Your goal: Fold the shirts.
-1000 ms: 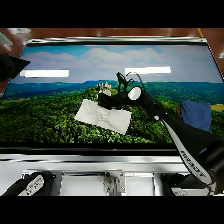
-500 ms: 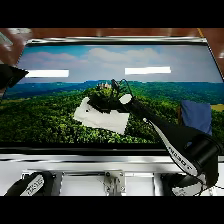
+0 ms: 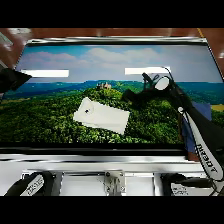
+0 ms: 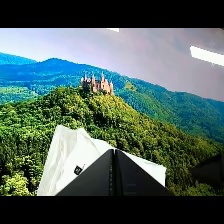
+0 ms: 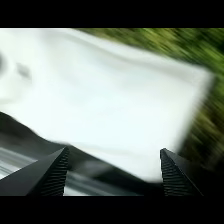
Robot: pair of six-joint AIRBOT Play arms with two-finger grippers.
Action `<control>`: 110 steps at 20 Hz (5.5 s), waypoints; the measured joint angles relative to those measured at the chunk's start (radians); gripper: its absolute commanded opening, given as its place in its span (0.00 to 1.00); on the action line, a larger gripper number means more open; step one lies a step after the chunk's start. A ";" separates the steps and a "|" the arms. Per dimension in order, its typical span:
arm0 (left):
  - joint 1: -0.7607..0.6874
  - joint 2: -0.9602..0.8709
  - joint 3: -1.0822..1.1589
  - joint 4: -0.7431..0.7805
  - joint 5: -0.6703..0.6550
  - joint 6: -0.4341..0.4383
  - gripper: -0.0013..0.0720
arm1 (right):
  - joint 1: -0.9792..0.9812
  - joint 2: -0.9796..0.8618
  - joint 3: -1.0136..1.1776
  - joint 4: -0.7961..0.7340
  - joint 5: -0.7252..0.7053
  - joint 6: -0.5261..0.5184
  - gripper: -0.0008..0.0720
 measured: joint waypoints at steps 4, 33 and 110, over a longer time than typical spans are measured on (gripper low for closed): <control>0.000 0.007 0.000 0.000 -0.001 0.004 0.08 | -0.012 0.010 -0.141 -0.082 0.033 0.064 0.95; 0.000 0.014 -0.001 -0.079 -0.005 0.011 0.08 | -0.525 0.259 -0.035 0.349 -0.173 -0.265 0.11; -0.546 -0.388 0.180 0.834 -0.293 -0.311 0.99 | -0.315 0.313 0.068 -0.543 0.180 -0.023 0.93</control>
